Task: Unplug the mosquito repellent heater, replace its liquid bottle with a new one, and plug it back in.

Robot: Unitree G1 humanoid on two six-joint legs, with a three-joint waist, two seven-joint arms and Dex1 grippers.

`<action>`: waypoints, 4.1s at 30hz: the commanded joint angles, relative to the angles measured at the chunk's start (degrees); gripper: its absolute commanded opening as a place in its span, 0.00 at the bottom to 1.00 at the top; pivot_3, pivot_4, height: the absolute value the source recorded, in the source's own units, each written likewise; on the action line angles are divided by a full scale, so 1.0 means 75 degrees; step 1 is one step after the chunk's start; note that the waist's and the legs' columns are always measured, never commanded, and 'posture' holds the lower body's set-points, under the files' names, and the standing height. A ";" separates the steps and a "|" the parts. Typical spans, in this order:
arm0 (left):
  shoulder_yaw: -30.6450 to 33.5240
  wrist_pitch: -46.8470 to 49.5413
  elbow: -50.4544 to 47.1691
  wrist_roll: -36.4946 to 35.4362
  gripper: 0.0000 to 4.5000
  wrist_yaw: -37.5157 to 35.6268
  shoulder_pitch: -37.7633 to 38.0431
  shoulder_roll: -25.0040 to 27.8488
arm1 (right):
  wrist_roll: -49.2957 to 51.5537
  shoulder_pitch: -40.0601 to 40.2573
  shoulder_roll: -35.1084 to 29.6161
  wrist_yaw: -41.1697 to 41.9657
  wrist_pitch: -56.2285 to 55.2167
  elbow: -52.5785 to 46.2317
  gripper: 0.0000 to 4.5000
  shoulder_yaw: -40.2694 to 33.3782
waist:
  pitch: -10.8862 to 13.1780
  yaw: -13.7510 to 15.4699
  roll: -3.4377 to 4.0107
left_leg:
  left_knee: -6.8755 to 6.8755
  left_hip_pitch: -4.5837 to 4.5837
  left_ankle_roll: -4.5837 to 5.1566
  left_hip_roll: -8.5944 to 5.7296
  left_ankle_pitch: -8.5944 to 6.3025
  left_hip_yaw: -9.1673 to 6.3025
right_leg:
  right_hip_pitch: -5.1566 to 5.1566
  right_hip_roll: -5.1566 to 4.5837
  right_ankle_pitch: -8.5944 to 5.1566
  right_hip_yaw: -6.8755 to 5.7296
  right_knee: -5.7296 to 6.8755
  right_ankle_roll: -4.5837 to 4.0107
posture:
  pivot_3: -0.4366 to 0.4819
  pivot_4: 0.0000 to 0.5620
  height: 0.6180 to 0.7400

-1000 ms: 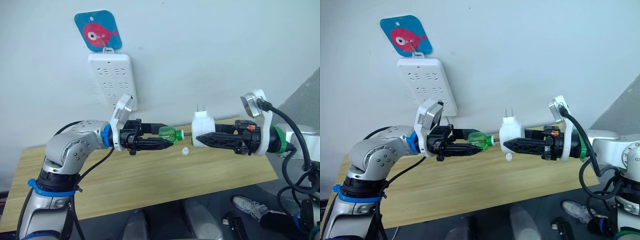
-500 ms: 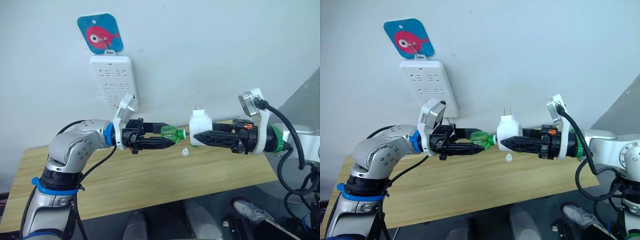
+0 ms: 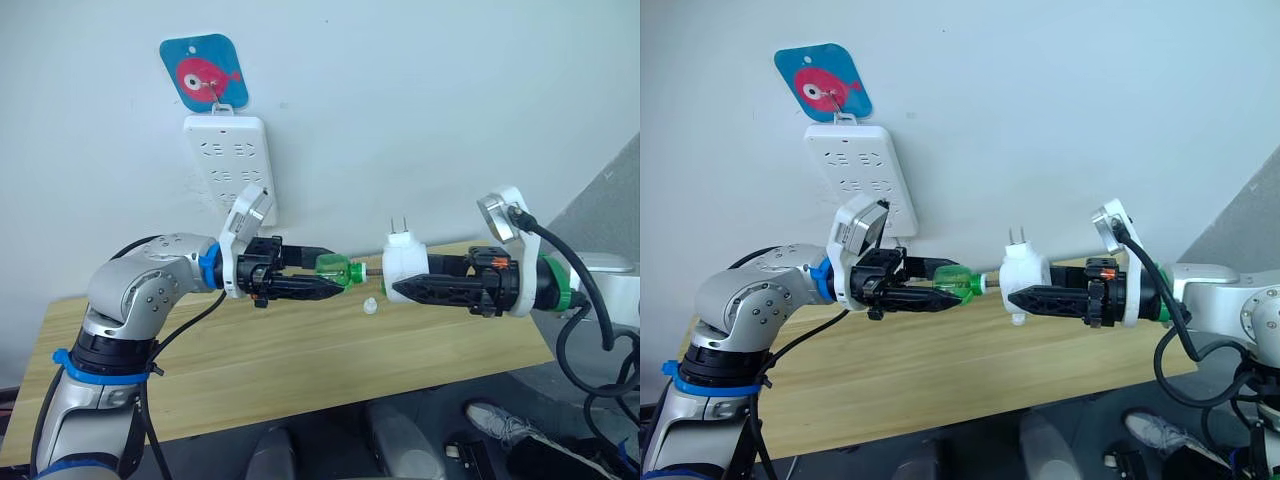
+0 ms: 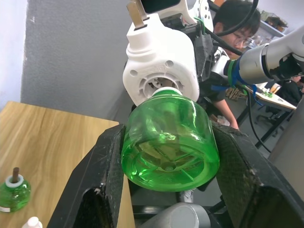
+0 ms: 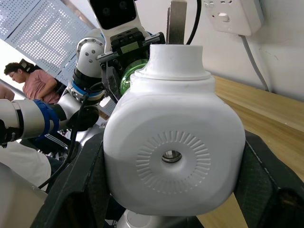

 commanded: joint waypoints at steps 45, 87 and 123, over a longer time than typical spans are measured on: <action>-0.0050 -0.0186 -0.0088 0.0231 0.51 -0.0256 -0.0243 -0.0245 | 0.0751 -0.0216 -0.0201 0.0373 -0.0153 0.0006 0.67 0.0299 | -0.0020 0.0004 0.0000 | 0.0092 0.0000 0.0004 -0.0002 -0.0003 -0.0006 | 0.0002 0.0009 -0.0016 0.0000 0.0095 0.0028 | 0.24 0.20 0.97; 0.0326 0.0201 -0.0419 -0.0309 0.51 0.0567 -0.0087 -0.0474 | 0.0563 -0.0129 0.0812 -0.0424 -0.0547 0.0698 0.67 0.0100 | -0.0021 0.0014 0.0000 | 0.0096 -0.0001 0.0004 -0.0003 -0.0003 -0.0010 | 0.0001 0.0009 -0.0015 -0.0001 0.0104 0.0026 | 0.26 0.19 0.97; -0.0072 -0.0344 -0.0064 0.0333 0.51 -0.0067 -0.0287 -0.0209 | 0.0249 -0.0393 0.0594 0.0301 -0.0123 0.0770 0.67 0.0315 | -0.0022 0.0011 0.0002 | 0.0096 0.0001 0.0005 -0.0003 -0.0003 -0.0010 | 0.0001 0.0010 -0.0016 -0.0001 0.0106 0.0028 | 0.26 0.21 0.97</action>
